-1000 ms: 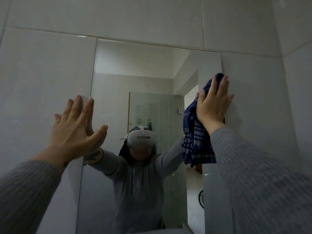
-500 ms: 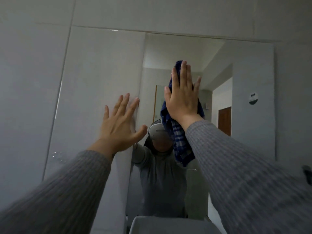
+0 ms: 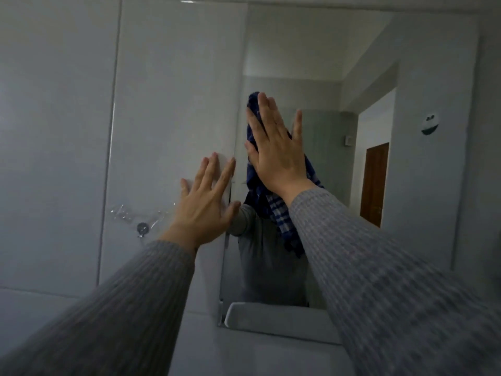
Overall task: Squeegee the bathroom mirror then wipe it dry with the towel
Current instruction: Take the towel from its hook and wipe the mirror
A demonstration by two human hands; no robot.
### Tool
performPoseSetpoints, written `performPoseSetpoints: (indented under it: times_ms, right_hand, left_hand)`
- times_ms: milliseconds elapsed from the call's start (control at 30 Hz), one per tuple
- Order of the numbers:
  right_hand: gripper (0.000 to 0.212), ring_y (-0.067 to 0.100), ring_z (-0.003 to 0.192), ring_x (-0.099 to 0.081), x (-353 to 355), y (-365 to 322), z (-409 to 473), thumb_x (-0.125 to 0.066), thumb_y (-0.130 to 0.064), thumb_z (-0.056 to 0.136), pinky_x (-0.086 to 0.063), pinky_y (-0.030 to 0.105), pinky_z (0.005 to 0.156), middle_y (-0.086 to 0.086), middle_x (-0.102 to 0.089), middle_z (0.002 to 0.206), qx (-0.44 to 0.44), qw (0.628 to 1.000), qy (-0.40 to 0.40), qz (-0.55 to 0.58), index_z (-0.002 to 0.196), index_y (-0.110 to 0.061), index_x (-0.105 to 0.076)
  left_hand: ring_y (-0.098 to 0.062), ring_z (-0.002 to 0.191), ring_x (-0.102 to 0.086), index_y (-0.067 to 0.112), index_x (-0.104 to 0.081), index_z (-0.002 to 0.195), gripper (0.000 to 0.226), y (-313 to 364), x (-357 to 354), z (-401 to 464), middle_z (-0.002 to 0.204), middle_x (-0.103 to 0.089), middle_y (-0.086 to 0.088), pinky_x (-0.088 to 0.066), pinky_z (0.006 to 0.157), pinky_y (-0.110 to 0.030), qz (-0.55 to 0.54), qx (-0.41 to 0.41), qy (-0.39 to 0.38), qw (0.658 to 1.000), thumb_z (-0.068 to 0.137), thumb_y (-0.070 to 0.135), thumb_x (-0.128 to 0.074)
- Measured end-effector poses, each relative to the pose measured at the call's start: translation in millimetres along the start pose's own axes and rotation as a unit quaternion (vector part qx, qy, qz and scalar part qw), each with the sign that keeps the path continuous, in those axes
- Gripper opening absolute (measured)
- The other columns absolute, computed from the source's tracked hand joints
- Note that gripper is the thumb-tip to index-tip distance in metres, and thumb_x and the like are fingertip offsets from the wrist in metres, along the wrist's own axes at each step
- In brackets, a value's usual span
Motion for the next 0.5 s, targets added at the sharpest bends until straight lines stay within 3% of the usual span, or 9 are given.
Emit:
performPoseSetpoints:
  times_ms: [333, 500]
  right_hand:
    - [0.06, 0.025, 0.149, -0.001, 27, 122, -58, -0.029, -0.042, 0.101, 0.0, 0.063, 0.113, 0.01, 0.001, 0.161, -0.145, 0.989, -0.034, -0.019, 0.153, -0.019, -0.011]
    - [0.059, 0.025, 0.148, 0.002, 35, 176, -91, -0.03, -0.041, 0.101, 0.004, 0.063, 0.111, 0.01, 0.003, 0.161, -0.232, 0.972, -0.022, -0.001, 0.153, -0.02, -0.01]
  left_hand:
    - [-0.019, 0.142, 0.023, 0.042, 0.018, 0.144, 0.08, 0, 7, 0, 0.156, 0.023, -0.004, -0.007, 0.112, -0.062, -0.021, -0.007, -0.026, 0.999, 0.091, 0.053, -0.041]
    - [-0.017, 0.139, 0.027, 0.043, 0.017, 0.144, 0.08, -1, 3, 1, 0.155, 0.027, -0.001, -0.003, 0.111, -0.062, -0.039, -0.006, -0.021, 0.999, 0.09, 0.053, -0.041]
Point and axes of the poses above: each hand's wrist, its own z-axis towards the middle knuckle, its own x-axis out of the back of the hand, y = z × x, the point moved 3 cm from there along z, towards the middle knuckle
